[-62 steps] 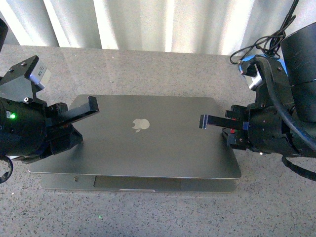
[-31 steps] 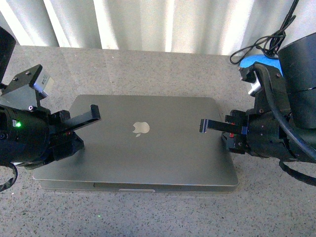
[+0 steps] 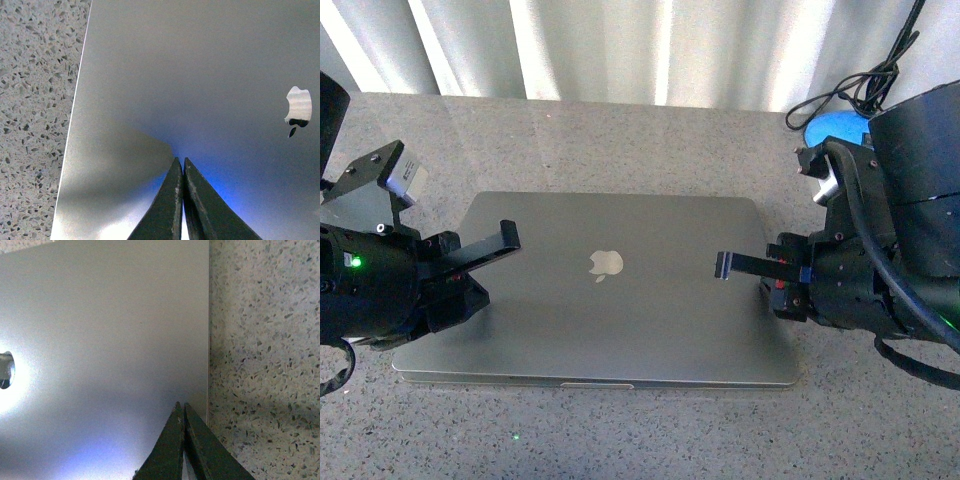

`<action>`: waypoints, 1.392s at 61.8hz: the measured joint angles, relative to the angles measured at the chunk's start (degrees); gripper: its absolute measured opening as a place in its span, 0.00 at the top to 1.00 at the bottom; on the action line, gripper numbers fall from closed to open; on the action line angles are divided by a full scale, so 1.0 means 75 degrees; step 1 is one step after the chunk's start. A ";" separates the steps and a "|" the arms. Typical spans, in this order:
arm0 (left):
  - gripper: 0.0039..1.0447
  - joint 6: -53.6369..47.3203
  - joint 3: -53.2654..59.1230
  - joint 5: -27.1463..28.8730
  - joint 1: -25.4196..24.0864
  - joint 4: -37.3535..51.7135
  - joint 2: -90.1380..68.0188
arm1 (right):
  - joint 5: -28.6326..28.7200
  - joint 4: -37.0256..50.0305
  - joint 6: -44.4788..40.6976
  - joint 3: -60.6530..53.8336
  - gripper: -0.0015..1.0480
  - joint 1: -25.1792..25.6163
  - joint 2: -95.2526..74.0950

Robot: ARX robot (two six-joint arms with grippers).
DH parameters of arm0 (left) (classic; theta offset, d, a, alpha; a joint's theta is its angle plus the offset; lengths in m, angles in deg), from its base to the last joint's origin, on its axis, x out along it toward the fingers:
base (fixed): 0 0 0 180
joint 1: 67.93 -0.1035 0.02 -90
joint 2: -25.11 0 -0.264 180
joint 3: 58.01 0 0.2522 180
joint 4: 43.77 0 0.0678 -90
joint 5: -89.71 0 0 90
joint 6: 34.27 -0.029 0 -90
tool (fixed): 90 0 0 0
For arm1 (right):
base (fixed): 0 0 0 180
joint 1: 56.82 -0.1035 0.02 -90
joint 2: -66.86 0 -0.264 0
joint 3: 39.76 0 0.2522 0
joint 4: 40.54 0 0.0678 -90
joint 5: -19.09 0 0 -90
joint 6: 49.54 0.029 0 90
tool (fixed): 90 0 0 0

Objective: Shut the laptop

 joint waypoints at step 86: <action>0.59 -0.2049 0.1696 0.0501 -0.2186 0.3620 0.4019 | -0.1174 0.0863 -0.3870 -0.1717 0.61 0.2052 0.6085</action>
